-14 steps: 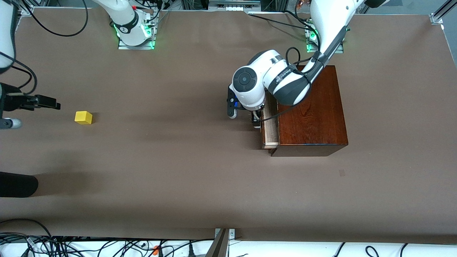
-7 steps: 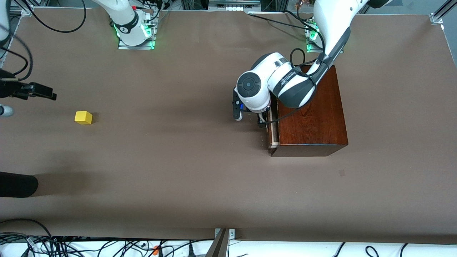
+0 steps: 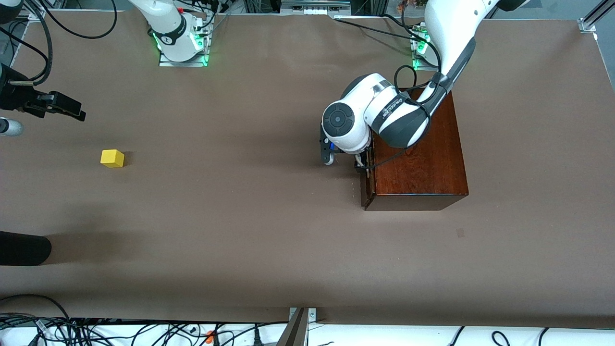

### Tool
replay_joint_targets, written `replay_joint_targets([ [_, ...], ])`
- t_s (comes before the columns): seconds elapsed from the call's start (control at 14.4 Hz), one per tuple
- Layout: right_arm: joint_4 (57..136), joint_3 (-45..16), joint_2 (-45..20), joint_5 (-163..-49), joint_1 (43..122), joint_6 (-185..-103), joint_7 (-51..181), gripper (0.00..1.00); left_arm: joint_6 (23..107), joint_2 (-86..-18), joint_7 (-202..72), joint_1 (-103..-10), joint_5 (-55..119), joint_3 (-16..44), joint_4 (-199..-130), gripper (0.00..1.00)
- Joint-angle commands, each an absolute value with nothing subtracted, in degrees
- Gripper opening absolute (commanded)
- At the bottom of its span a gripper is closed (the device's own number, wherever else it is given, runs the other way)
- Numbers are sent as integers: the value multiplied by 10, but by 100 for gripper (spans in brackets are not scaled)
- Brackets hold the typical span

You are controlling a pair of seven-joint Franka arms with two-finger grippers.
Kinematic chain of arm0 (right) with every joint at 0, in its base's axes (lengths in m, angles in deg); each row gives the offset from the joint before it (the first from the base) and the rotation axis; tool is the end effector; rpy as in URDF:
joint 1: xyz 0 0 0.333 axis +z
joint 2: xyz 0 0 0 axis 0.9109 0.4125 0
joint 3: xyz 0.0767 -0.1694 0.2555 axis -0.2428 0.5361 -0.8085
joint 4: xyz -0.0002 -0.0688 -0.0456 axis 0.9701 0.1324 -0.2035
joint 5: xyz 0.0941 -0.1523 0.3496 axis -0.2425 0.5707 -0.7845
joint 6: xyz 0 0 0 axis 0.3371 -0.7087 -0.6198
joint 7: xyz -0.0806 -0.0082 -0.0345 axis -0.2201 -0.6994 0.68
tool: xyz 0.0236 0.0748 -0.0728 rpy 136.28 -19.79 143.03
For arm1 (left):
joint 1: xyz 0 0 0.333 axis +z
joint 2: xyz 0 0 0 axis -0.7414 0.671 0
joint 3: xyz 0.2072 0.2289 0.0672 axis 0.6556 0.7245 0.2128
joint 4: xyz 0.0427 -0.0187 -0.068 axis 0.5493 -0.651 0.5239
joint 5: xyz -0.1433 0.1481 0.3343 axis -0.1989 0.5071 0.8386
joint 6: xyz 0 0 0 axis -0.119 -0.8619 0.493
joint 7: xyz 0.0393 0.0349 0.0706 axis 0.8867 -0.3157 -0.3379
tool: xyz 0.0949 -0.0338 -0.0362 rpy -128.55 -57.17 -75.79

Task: Open drawer, take yellow block, close drawer
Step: 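Push the drawer shut with the left gripper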

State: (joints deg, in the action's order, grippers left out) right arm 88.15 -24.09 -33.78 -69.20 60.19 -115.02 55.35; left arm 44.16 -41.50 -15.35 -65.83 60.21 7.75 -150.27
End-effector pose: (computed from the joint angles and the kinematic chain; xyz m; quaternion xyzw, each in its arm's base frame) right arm 0.5581 -0.0157 0.5930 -0.9971 0.0525 0.0547 0.0022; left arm 0.5364 -0.3910 0.3048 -0.6955 0.6932 0.1870 0.0299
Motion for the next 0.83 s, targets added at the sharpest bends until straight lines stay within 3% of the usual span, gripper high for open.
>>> replay_joint_targets([
  [0.0,895,-261,-355,-687,584,-1146,538,100,427,-426,-143,-649,627,83,-1498,100],
  [0.35,895,-262,-359,-687,584,-1158,544,100,423,-475,-230,-654,567,51,-1498,100],
  [0.76,895,-260,-358,-690,584,-1158,544,100,321,-584,-386,-587,528,57,-1489,100],
])
